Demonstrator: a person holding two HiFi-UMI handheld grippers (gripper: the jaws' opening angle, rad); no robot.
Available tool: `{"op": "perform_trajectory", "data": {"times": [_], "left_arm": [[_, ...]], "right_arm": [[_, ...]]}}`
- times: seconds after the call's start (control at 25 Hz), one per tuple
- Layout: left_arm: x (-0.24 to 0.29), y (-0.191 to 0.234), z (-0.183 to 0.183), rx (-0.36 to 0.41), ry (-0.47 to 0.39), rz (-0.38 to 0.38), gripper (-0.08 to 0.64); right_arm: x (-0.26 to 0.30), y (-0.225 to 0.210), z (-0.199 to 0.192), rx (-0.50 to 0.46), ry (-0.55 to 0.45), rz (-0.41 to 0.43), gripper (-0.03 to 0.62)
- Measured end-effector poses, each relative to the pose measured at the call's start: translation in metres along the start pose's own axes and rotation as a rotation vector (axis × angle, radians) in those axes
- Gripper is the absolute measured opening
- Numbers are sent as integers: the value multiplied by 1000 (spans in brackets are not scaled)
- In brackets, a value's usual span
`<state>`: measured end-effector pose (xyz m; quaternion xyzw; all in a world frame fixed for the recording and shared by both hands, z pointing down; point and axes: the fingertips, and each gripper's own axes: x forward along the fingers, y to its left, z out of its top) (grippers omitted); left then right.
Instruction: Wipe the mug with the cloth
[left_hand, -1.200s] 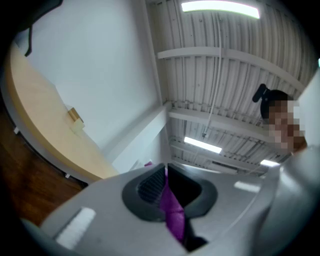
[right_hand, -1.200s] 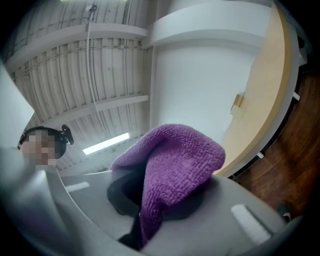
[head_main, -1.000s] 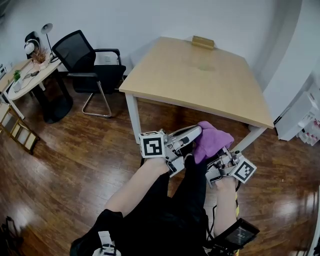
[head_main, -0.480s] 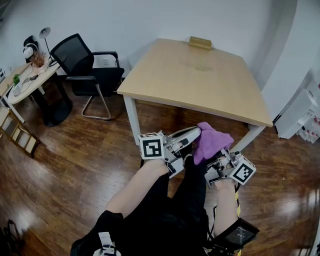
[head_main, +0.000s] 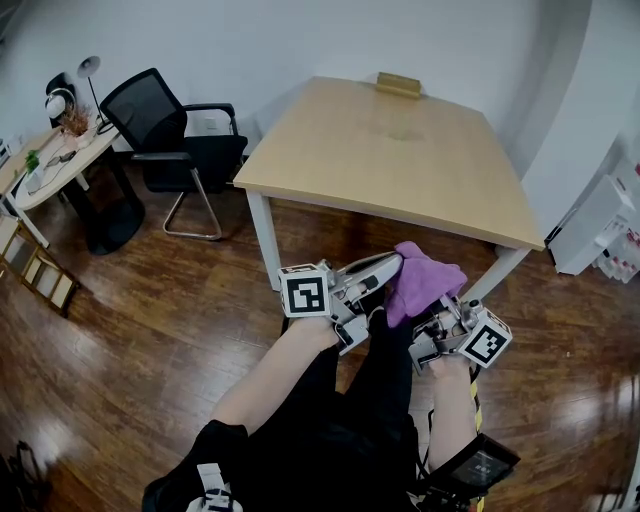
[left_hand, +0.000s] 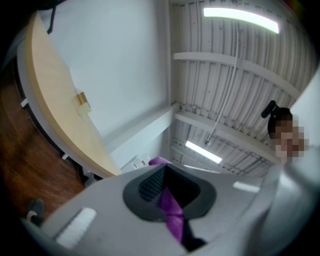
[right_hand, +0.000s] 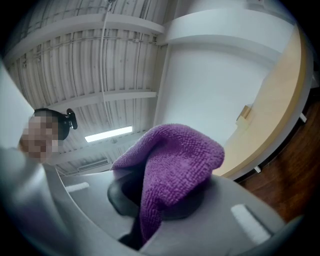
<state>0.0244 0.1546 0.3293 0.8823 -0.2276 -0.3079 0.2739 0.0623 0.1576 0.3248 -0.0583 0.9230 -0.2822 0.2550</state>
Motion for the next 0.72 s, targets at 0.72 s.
{"op": "perform_trajectory", "data": {"times": [0.72], "left_arm": [[-2, 3, 7, 8, -6, 9, 0]], "right_arm": [[13, 1, -2, 16, 16, 29, 35]]}}
